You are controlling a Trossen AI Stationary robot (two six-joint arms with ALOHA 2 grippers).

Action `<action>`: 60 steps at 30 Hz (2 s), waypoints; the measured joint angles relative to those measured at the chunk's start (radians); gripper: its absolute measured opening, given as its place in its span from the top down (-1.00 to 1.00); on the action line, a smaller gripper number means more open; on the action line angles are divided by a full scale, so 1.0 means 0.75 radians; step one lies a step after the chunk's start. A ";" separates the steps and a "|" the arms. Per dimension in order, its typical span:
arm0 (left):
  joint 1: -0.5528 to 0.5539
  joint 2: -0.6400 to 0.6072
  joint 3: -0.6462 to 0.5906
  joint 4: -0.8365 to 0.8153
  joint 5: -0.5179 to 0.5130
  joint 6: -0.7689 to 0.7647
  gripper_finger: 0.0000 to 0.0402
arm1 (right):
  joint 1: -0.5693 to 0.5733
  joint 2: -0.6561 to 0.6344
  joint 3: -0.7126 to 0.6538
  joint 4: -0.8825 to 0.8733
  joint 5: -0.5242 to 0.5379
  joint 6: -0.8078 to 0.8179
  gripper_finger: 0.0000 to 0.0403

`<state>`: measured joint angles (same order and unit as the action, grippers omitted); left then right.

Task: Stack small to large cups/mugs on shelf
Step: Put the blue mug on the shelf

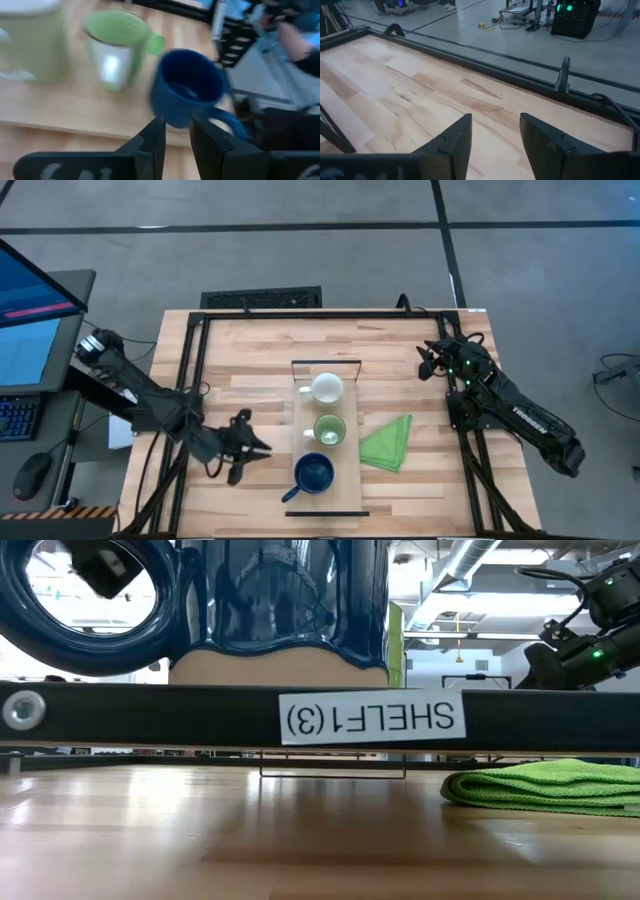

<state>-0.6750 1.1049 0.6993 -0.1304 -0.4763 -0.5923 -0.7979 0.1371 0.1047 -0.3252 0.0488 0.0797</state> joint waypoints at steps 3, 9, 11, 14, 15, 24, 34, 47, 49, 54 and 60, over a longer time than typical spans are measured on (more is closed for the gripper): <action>-0.067 0.013 -0.066 0.134 0.003 -0.044 0.63 | 0.000 0.000 0.000 0.000 0.000 0.013 0.06; -0.150 0.075 -0.077 0.142 -0.081 -0.063 0.63 | 0.000 0.000 0.000 0.000 0.000 0.031 0.06; -0.150 0.092 -0.077 0.139 -0.078 -0.066 0.63 | 0.000 0.000 0.000 -0.001 0.000 0.034 0.06; -0.148 0.104 -0.077 0.120 -0.083 -0.068 0.63 | 0.000 0.000 0.000 -0.001 0.000 0.035 0.06; -0.144 0.106 -0.077 0.116 -0.085 -0.069 0.63 | 0.000 0.000 0.000 -0.001 0.000 0.034 0.06; -0.104 0.108 -0.077 0.044 -0.044 -0.185 0.40 | 0.000 0.000 0.000 -0.001 0.001 0.033 0.07; -0.100 0.108 -0.076 0.052 -0.019 -0.165 -0.26 | 0.000 0.000 0.000 -0.001 0.001 0.024 0.08; -0.202 0.353 0.053 0.239 -0.038 -0.378 -0.39 | 0.000 0.000 0.000 -0.002 0.001 0.024 0.08; -0.206 0.408 0.099 0.186 -0.048 -0.406 -0.39 | 0.000 0.000 0.000 -0.002 0.001 0.024 0.09; -0.208 0.532 0.233 0.050 -0.050 -0.474 -0.39 | 0.000 0.000 0.000 -0.002 0.001 0.032 0.09; -0.207 0.655 0.397 -0.115 -0.044 -0.513 -0.39 | 0.000 0.000 0.000 -0.003 0.001 0.034 0.09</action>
<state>-0.8303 1.5959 0.9970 -0.2167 -0.5092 -0.9772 -0.7979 0.1371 0.1049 -0.3271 0.0494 0.1049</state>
